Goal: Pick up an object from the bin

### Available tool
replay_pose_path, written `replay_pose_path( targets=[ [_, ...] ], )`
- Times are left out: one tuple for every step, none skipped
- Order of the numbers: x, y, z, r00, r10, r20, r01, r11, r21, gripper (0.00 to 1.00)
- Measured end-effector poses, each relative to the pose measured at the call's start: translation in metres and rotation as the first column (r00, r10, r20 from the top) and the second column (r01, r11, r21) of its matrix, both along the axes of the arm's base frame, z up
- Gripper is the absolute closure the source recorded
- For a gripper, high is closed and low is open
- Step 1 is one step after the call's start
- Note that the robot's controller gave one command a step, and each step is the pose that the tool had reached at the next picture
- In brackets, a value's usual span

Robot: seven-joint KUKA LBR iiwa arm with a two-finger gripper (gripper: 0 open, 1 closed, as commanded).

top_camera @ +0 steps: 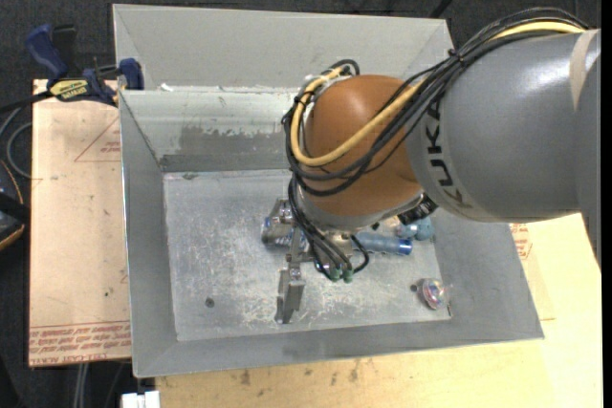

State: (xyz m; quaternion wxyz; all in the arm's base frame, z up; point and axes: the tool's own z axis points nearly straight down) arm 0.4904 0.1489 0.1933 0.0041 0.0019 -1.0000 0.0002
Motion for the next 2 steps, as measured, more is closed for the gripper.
replay_pose_path(
  targets=[
    [-0.003,-0.104,-0.121,0.994,0.109,0.026,-0.109,0.994,0.005,0.0],
    [0.037,-0.192,-0.12,1.0,0.022,0.019,-0.022,1.0,0.001,0.0]
  ],
)
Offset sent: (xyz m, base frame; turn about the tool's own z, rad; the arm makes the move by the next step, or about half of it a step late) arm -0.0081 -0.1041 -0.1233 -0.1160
